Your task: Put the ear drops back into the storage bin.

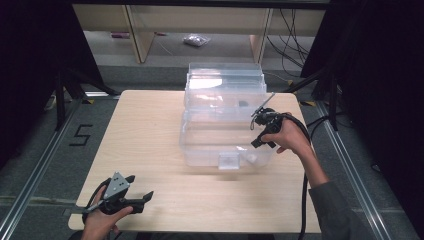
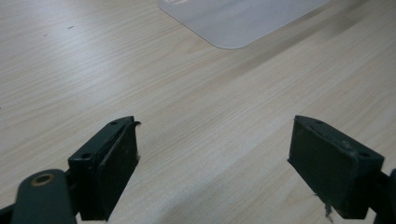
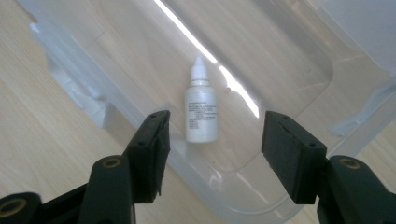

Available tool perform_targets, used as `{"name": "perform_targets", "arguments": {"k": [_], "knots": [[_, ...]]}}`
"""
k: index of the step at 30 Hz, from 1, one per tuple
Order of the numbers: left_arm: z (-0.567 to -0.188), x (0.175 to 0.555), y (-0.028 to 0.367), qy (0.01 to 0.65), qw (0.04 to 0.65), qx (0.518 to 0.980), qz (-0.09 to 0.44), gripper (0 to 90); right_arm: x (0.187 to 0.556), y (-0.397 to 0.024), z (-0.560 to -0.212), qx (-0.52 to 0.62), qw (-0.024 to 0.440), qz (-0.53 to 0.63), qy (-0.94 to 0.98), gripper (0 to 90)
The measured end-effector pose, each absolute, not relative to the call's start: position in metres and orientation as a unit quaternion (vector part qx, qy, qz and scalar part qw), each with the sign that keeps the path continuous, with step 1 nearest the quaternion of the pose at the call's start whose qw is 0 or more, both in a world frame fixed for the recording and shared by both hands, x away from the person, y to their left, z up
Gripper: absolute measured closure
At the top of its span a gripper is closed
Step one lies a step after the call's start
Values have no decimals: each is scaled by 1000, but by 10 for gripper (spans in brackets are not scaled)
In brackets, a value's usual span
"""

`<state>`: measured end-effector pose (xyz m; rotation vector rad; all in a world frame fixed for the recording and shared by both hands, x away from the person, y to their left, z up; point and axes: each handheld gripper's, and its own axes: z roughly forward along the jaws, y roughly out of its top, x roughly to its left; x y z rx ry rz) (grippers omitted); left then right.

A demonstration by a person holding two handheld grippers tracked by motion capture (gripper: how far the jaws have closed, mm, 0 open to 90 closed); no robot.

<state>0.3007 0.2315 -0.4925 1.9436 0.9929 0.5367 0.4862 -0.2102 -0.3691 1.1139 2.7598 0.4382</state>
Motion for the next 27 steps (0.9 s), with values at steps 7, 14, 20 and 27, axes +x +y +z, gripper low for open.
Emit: {"name": "perform_targets", "arguments": {"k": [7,14,20,27], "knots": [[-492,301,232,398,432,780,215,152,478,-214,-362,374,70,160,911,415],[-492,301,231,398,431,780,216,152,467,-218,-361,361,76,175,913,401],[-492,301,231,398,431,780,216,152,460,-220,-359,357,80,183,913,394],[-493,301,231,399,431,780,216,152,450,-220,-357,351,82,198,911,384]]}}
